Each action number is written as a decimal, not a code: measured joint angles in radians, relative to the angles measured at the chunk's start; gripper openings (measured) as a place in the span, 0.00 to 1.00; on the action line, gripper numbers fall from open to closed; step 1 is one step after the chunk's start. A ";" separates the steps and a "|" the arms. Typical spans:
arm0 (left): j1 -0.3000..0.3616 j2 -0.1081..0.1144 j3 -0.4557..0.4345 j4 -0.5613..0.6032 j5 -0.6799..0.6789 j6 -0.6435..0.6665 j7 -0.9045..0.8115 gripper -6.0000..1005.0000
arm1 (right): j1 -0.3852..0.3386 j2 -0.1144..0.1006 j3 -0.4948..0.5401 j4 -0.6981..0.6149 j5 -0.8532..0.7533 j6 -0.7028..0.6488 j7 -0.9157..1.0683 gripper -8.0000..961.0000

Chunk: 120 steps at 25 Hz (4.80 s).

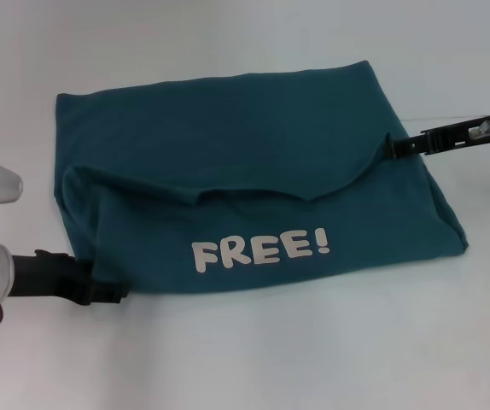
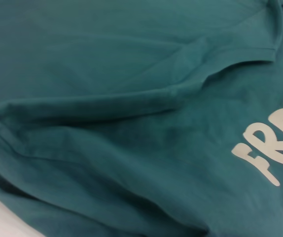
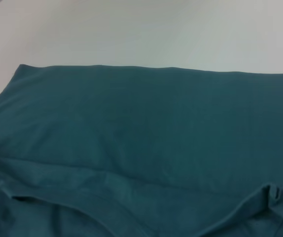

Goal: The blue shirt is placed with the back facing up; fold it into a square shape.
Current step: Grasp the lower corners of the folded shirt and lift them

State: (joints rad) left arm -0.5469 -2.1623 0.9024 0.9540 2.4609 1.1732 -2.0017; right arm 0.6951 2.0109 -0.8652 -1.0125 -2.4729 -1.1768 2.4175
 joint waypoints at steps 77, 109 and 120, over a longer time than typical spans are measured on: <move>-0.046 0.009 0.002 -0.031 -0.009 0.087 0.022 0.05 | -0.033 0.025 0.016 0.109 -0.251 -0.035 0.142 0.16; -0.069 0.085 -0.113 0.030 0.206 0.729 -0.351 0.06 | -0.071 0.010 -0.015 -0.074 -0.277 -0.804 -0.021 0.08; -0.022 0.069 -0.118 0.086 0.235 0.810 -0.353 0.07 | -0.109 -0.002 -0.020 -0.069 -0.297 -0.806 -0.045 0.08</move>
State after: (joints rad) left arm -0.5692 -2.0935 0.7841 1.0401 2.6957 1.9829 -2.3550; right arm 0.5864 2.0085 -0.8855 -1.0814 -2.7704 -1.9823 2.3729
